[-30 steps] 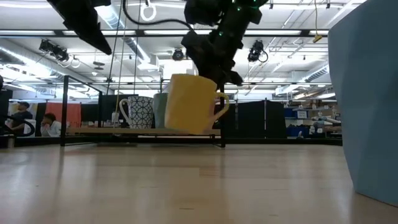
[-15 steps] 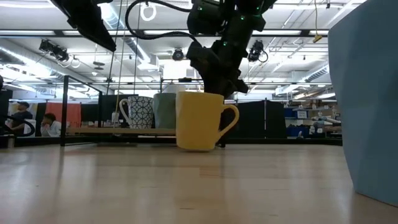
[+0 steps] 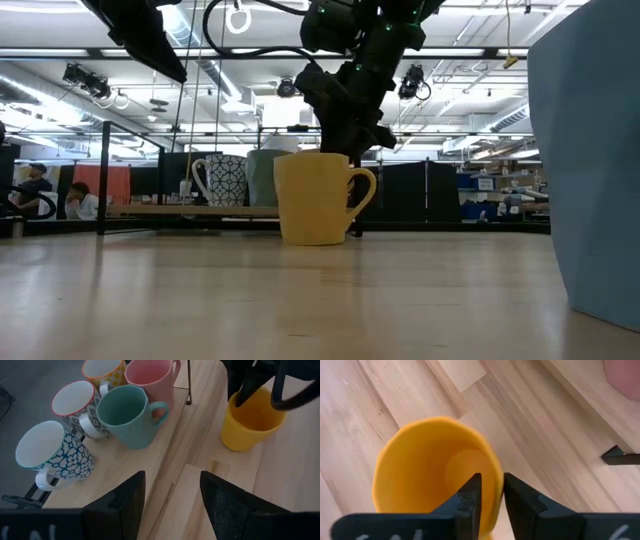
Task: Place coffee mugs
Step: Put the yellow mug on the shelf
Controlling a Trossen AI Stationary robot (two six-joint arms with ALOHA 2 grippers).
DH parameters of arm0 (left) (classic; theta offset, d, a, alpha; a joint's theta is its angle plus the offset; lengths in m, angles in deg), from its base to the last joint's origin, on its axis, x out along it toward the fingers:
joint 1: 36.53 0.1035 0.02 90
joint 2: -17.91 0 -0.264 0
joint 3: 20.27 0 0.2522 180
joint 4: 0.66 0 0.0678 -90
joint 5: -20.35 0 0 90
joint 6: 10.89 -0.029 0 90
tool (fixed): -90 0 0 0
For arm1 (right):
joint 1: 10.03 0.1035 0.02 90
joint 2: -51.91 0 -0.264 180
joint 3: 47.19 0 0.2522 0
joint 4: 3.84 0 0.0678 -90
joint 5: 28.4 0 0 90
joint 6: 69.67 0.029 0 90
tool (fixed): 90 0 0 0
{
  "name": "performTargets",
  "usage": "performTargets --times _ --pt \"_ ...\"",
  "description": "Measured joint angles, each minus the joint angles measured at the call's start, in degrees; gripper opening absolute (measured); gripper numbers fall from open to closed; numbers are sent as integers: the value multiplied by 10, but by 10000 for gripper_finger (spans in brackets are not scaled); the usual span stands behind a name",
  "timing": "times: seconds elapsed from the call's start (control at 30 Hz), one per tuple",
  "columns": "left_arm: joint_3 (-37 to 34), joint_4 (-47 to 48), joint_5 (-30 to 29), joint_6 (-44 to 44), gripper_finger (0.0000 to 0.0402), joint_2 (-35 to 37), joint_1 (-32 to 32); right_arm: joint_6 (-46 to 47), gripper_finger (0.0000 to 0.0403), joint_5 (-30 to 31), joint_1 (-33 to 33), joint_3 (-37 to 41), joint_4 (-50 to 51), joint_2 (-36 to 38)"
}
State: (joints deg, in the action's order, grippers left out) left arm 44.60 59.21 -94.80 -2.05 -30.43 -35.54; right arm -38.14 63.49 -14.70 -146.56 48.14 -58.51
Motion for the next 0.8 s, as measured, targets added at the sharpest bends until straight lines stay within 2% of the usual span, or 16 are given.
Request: performTargets --times 0.17,0.37,0.63,0.8 --pt "0 0 11 -1 196 0 0 0 114 1 0 0 -1 0" --pt "0 -24 87 -10 196 0 0 -10 121 -8 -3 -1 2 0" --pt "1 -143 189 -63 196 -15 0 -17 122 -15 -5 -10 36 63" --pt "1 -251 247 -97 196 -63 0 -17 121 -15 -3 -10 94 128"
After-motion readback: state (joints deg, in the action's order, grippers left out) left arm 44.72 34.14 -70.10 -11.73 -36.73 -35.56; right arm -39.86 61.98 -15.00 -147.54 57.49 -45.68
